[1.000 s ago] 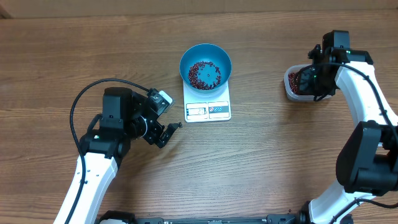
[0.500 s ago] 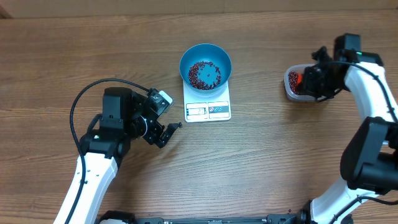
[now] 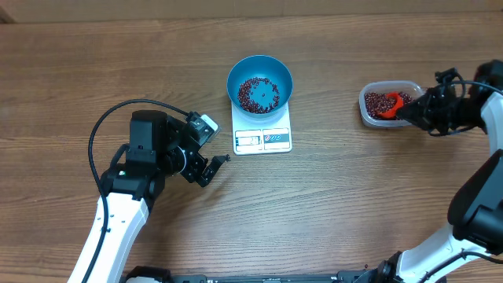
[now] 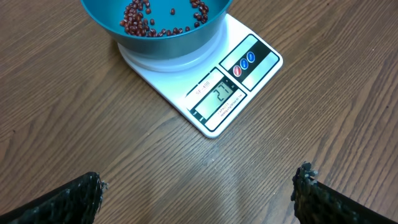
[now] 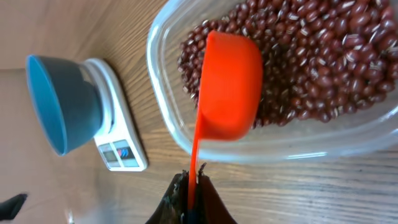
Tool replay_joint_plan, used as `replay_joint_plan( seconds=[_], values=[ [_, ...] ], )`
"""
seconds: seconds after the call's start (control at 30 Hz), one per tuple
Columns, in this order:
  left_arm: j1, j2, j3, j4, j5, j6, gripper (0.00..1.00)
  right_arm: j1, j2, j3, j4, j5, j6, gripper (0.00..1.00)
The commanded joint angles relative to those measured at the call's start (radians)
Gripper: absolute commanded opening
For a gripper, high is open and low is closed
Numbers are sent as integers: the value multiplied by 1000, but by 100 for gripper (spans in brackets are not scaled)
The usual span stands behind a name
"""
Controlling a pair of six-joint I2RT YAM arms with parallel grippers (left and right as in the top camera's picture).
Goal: Scoop item into bowl and weigh 150g on scale
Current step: 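Scoop more red beans from the tub with the right gripper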
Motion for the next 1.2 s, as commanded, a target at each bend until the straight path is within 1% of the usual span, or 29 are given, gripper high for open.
replay_joint_plan(
  seconds=[0.0,0.37,0.5,0.73,0.83,1.03,1.17],
  values=[
    [-2,-1,0,3,-3,-10,100,-36,5,-4,-25,-117,-106,4],
    [-2,-1,0,3,-3,-10,100,-104,5,-4,-34,-227,-112,4],
    [-2,-1,0,3,-3,-10,100,-105,5,-4,-81,-331,-208,4],
    [-2,-1,0,3,-3,-10,100,-85,5,-4,-143,-429,-277,4],
    [-2,-1,0,3,-3,-10,100,-45,4,-3,-156,-438,-288,4],
    [-2,-1,0,3,-3,-10,99,93,5,5,-148,-491,-267,4],
    [-2,-1,0,3,-3,-10,100,198,5,8,-53,-494,-130,4]
  ],
)
